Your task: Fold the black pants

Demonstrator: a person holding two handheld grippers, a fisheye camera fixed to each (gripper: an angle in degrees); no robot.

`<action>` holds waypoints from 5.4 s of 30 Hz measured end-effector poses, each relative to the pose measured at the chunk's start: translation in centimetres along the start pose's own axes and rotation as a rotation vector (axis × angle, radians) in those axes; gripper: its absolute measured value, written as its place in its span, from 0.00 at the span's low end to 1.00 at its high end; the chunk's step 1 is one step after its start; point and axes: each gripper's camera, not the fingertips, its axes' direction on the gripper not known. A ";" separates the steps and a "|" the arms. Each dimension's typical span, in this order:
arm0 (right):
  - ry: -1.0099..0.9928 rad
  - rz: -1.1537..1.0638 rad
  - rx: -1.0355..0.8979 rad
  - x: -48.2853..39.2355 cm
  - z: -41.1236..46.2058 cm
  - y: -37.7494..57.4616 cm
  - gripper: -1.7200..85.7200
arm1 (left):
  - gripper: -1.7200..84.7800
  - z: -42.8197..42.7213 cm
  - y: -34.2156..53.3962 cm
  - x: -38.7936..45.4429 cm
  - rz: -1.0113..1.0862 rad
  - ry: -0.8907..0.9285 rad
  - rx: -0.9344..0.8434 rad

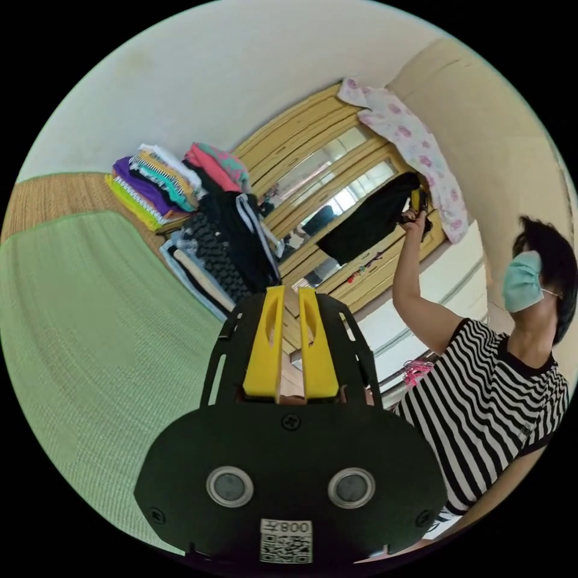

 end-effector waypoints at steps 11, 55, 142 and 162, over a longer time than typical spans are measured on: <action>-0.547 0.241 -0.179 -6.3 16.1 15.7 0.02 | 0.16 -11.4 6.6 17.1 0.252 -0.472 0.157; -0.731 0.568 -0.850 -7.7 57.9 43.8 0.02 | 0.04 -28.3 28.2 33.7 -0.302 -0.864 0.276; 0.185 0.230 -0.997 8.9 55.3 37.8 0.12 | 0.03 -35.4 13.8 41.4 -0.452 -0.912 -0.047; -0.145 0.005 -1.576 6.0 70.2 48.9 0.03 | 0.03 -38.6 10.4 38.6 -0.444 -0.906 0.014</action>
